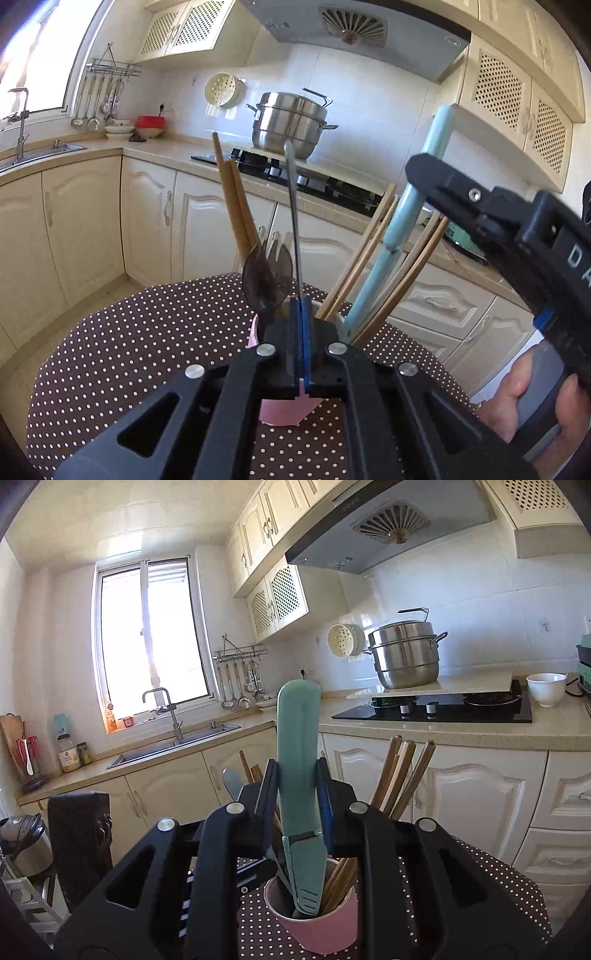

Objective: Organize utensils
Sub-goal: 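Lower the spoon and knife into the pink cup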

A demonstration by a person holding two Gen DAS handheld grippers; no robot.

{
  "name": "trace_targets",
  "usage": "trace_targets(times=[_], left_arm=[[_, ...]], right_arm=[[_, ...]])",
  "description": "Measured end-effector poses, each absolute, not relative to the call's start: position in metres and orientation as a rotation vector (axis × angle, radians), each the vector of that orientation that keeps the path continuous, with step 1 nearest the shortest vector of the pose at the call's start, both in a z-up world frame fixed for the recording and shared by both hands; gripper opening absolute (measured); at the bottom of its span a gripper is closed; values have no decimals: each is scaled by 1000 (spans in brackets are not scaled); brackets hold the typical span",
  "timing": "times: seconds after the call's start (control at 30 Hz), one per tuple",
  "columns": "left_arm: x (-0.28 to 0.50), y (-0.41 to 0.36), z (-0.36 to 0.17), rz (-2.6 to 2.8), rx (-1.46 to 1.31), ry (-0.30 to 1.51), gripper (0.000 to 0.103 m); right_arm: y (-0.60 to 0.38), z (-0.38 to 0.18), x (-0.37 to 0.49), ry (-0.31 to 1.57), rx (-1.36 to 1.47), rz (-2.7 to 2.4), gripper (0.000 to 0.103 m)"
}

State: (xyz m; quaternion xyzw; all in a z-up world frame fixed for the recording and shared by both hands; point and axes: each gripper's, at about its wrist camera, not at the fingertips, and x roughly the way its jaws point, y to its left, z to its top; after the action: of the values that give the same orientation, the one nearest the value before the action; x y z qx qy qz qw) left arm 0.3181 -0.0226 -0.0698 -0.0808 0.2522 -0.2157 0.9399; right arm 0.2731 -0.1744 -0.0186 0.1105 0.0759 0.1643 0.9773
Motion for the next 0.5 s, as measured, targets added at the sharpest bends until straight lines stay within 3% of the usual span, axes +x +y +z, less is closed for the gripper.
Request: trace_targets(times=[0.27,0.3,0.33,0.37,0.4,0.5], left_arm=[[319,-24,-83,-448,-172,557,3],[318,-22,-82,-454,-183,560,7],[316,-20,-81,-458,-191,559,20],[313,-18,-79,-447,-194,547,42],[309,-16,-77,-436,-195,533,47],[299,-8,-71,-413,-197,496,50]], right_arm=[[-173,-24,274,170,219,331,21],[-173,-24,275,172,219,332,21],[-173,-25,275,174,218,331,21],[-173,-25,275,174,217,330,21],[-173,-25,275,175,215,332,21],[-173,-25,276,180,215,332,21]])
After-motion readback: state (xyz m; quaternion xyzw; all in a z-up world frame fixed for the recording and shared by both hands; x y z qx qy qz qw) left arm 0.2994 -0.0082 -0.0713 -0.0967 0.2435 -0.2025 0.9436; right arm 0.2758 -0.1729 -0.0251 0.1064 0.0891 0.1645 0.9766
